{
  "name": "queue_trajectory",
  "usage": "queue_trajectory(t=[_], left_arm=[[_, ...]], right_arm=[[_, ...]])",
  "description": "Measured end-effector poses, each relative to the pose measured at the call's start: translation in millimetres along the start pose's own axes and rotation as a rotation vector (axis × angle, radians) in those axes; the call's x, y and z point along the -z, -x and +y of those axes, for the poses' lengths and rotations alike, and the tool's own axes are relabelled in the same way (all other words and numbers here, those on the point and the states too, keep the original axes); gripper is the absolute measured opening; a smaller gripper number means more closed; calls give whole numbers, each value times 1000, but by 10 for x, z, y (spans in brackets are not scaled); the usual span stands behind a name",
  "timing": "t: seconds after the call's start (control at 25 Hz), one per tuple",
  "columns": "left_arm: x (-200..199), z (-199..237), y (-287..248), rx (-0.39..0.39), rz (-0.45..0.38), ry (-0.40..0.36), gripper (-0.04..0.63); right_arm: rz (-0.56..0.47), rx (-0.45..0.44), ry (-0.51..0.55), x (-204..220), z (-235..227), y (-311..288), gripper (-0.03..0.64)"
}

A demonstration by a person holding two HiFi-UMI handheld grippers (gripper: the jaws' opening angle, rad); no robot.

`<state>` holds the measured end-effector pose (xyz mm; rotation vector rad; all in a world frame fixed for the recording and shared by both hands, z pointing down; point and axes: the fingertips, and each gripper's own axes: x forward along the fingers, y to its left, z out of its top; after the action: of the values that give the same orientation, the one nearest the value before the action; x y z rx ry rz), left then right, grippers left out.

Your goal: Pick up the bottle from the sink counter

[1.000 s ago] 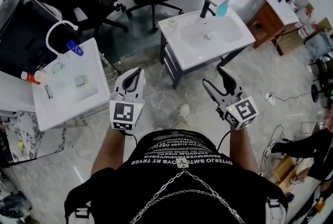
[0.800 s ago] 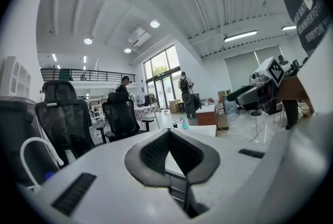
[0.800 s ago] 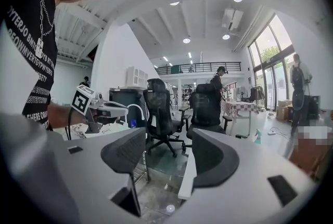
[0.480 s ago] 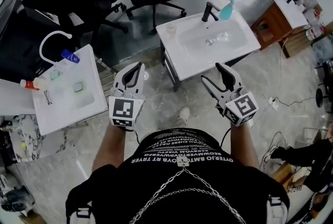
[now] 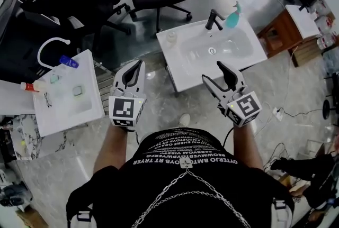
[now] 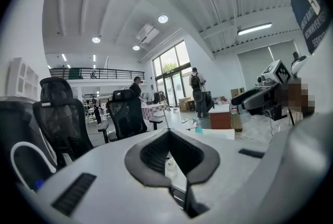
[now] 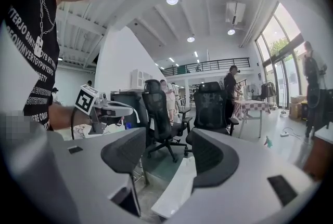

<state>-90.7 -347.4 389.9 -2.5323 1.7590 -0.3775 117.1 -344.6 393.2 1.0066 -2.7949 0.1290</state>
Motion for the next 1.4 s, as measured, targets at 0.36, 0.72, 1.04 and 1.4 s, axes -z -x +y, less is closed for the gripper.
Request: queue_trajectory(t=[0.36,0.72,1.04,1.4], left_arm=[[-290,-123,-489,-121,-64,8,5],[-53,-131,-559,-186,-2,31,5],[106,231,-765,-235,17,-42,5],[30,769,-1281,-201,-43,-140,5]], right_arm=[[-17,-32,15,-26,-684,141,263],[65,-69,-33,493,-1032,-141,264],[163,-135,-25,1010,-1024,-890,265],[251,-157,-25,1472,-1174,-1795,270]])
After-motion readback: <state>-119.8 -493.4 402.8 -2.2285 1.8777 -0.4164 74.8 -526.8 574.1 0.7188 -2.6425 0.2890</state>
